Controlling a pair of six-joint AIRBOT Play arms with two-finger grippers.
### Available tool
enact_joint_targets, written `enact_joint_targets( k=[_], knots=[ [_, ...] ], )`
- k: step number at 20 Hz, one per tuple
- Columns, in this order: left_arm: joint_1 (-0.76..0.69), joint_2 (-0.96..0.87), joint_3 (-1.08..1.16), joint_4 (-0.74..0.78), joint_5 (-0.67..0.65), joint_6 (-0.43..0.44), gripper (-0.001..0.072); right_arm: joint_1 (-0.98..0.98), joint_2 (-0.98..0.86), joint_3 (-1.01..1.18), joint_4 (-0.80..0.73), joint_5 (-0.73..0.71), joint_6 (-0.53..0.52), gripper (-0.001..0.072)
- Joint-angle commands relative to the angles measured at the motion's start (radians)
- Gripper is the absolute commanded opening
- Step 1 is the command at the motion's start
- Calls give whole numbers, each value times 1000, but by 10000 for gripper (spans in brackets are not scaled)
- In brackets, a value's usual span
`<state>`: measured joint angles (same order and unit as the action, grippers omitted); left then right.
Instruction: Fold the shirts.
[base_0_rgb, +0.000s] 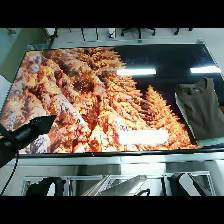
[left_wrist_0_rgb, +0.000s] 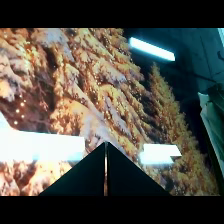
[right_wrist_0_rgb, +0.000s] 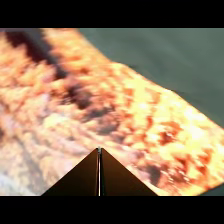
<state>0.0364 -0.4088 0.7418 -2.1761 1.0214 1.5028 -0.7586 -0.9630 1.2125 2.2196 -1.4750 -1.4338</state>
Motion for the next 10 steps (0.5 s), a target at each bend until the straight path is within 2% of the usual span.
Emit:
enact_joint_targets(
  k=[1, 3, 6, 10],
  knots=[
    [-1, -66, -1, -2, 14, 3, 15, 165, 74, -13, 107, 66, -127, 20],
    [-1, -90, -1, -2, 64, 49, 15, 333, 156, -102, 84, 119, -141, 20],
    [-20, -109, -2, 0, 154, 89, 15, 630, 263, -328, 51, 273, -129, 20],
    [-202, -109, -4, 18, 119, 93, 15, 959, 306, -568, 51, 511, -97, 20]
  ],
)
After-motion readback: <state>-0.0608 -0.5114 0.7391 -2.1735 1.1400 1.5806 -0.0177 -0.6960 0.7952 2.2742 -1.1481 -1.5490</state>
